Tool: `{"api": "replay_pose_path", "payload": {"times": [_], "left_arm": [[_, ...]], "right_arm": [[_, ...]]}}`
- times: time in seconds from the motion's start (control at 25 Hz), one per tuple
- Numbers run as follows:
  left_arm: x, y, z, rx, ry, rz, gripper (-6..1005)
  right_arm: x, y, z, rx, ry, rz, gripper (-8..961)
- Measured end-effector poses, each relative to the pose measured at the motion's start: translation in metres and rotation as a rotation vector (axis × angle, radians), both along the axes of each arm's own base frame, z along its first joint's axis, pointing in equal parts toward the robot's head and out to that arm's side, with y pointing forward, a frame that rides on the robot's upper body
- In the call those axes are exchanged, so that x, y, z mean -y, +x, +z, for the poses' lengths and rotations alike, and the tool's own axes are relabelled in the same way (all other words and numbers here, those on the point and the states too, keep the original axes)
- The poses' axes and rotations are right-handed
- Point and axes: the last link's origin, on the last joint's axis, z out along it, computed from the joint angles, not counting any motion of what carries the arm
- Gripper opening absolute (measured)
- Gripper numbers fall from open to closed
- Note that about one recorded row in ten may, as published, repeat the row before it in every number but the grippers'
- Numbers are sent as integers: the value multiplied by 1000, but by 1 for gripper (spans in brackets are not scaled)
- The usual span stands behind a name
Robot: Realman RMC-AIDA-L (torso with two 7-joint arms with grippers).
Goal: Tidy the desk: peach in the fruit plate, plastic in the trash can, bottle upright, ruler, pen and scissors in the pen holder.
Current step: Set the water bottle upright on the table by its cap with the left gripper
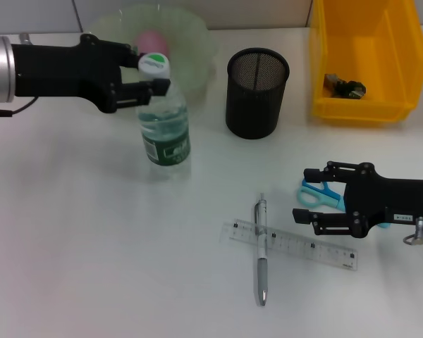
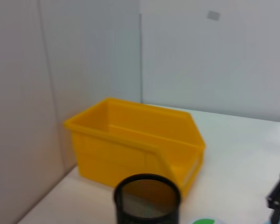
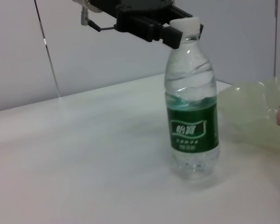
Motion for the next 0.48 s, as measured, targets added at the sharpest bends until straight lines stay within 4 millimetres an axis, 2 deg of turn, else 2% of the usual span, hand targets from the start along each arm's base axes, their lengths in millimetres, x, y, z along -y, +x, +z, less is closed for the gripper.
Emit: {"api": "replay_pose_path", "payload": {"times": [0.48], "left_arm": [[-2,-20,8,58,49,98,443]], "right_arm": [[-3,4,-2,21,24,-20,767]]}}
